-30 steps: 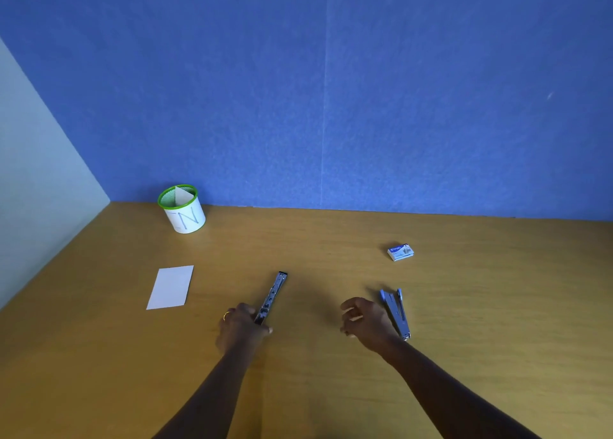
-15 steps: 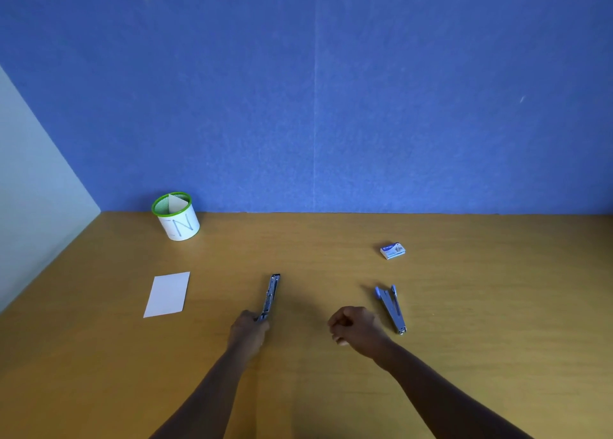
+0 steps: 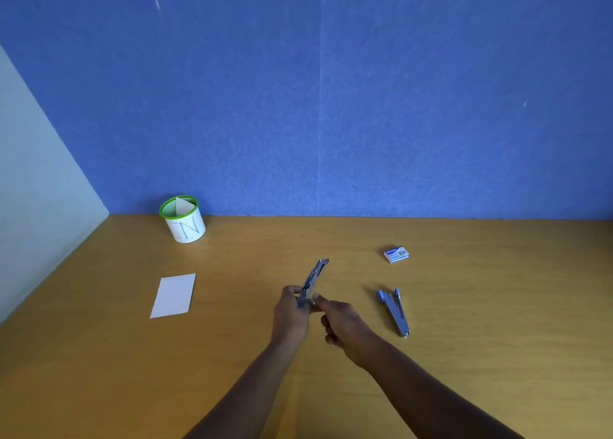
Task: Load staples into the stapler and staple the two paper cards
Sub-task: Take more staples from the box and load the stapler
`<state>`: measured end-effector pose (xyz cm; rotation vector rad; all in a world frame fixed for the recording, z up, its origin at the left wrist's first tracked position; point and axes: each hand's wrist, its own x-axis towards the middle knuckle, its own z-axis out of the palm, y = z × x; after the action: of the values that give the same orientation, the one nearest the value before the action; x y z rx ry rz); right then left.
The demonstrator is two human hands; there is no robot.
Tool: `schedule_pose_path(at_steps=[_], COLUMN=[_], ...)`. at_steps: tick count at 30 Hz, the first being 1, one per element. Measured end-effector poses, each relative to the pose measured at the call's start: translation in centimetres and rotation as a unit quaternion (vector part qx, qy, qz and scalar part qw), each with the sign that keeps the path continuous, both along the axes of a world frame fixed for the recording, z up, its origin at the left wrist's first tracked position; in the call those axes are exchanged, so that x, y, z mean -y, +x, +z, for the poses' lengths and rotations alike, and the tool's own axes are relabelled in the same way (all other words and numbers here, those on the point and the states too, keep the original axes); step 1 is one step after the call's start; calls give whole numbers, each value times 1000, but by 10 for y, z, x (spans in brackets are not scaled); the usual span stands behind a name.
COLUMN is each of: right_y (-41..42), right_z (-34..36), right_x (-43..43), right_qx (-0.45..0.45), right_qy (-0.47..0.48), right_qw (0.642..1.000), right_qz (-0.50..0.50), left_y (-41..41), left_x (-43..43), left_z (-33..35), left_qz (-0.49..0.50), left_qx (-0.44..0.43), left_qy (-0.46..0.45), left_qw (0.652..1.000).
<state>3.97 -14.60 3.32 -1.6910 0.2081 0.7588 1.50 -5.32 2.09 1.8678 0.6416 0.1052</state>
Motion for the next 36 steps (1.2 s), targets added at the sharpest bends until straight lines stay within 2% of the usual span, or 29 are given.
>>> schedule_pose_path(at_steps=[6, 9, 11, 13, 16, 19, 21, 25, 29, 32, 36], right_y=[9, 16, 21, 25, 27, 24, 18, 8, 7, 8, 12], right_z=[15, 17, 17, 16, 19, 23, 24, 24, 23, 28, 42], right_x=[8, 12, 15, 19, 23, 20, 15, 8, 9, 11, 16], right_qx=[31, 52, 56, 67, 90, 119, 136, 164, 300, 379, 470], right_qy=[58, 67, 67, 52, 64, 75, 65, 56, -40, -73, -103], right_qw=[997, 995, 994, 995, 994, 988, 983, 973, 935, 910, 868], right_qz=[-42, -61, -62, -48, -5, 61, 102, 152, 186, 152, 122], left_y=[-4, -5, -4, -4, -4, 1, 1, 0, 0, 0, -2], left_x=[24, 29, 28, 22, 13, 8, 4, -5, -7, -5, -3], left_z=[13, 19, 24, 29, 32, 32, 34, 35, 35, 36, 38], left_qz=[-23, -34, -48, -58, -22, 59, 66, 28, 49, 68, 79], left_qx=[72, 84, 72, 64, 70, 55, 46, 90, 107, 113, 113], left_qy=[68, 61, 16, -67, -173, -211, -226, -367, -420, -437, -410], left_qw=[995, 994, 996, 994, 982, 974, 971, 925, 900, 890, 902])
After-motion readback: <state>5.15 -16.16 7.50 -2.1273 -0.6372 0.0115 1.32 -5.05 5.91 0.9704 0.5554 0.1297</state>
